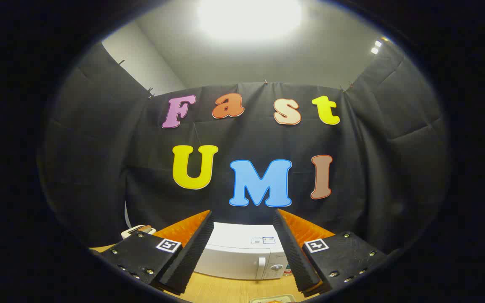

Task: Open the microwave, put the food inside, and close the microwave door.

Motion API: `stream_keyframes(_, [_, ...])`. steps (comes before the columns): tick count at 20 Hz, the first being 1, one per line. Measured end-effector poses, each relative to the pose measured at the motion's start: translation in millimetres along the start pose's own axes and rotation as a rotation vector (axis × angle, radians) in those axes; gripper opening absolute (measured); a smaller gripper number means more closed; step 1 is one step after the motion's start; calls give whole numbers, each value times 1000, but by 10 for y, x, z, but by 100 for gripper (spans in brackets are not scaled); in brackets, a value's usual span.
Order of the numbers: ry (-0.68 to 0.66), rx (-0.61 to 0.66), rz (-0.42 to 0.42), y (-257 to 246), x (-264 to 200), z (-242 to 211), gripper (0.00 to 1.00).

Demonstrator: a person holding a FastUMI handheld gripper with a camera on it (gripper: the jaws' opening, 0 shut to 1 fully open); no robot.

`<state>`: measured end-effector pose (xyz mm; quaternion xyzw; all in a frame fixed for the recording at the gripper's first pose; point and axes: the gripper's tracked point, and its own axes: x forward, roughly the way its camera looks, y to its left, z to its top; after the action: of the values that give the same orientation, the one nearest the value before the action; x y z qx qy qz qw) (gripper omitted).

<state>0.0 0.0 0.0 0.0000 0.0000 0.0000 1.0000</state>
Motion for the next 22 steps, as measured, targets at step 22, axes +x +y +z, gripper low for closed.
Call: stream_keyframes(22, [55, 24, -16, -205, 306, -813, 91])
